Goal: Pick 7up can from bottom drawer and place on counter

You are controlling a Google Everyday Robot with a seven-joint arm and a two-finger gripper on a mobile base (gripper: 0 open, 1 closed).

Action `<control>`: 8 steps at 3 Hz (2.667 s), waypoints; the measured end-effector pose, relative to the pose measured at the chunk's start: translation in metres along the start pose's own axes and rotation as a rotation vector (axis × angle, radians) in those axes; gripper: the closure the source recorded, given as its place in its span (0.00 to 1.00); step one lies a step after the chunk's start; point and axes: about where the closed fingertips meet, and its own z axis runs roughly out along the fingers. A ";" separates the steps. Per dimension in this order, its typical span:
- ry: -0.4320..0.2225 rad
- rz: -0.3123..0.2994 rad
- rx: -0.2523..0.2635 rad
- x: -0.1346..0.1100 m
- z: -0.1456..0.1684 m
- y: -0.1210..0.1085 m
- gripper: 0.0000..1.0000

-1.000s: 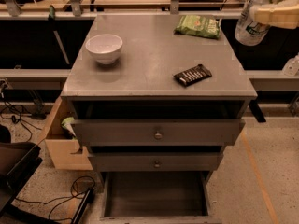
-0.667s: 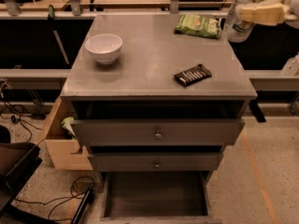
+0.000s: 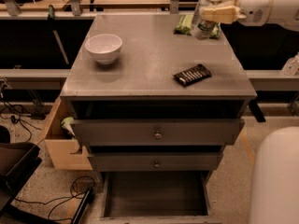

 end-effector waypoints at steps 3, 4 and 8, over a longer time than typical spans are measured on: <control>0.095 0.100 -0.048 0.063 0.078 -0.023 1.00; 0.104 0.088 -0.001 0.090 0.085 -0.039 1.00; 0.102 0.094 -0.013 0.097 0.102 -0.039 0.15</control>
Offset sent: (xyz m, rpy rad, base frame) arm 0.1176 0.0269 -0.0420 -0.0872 0.1833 0.0362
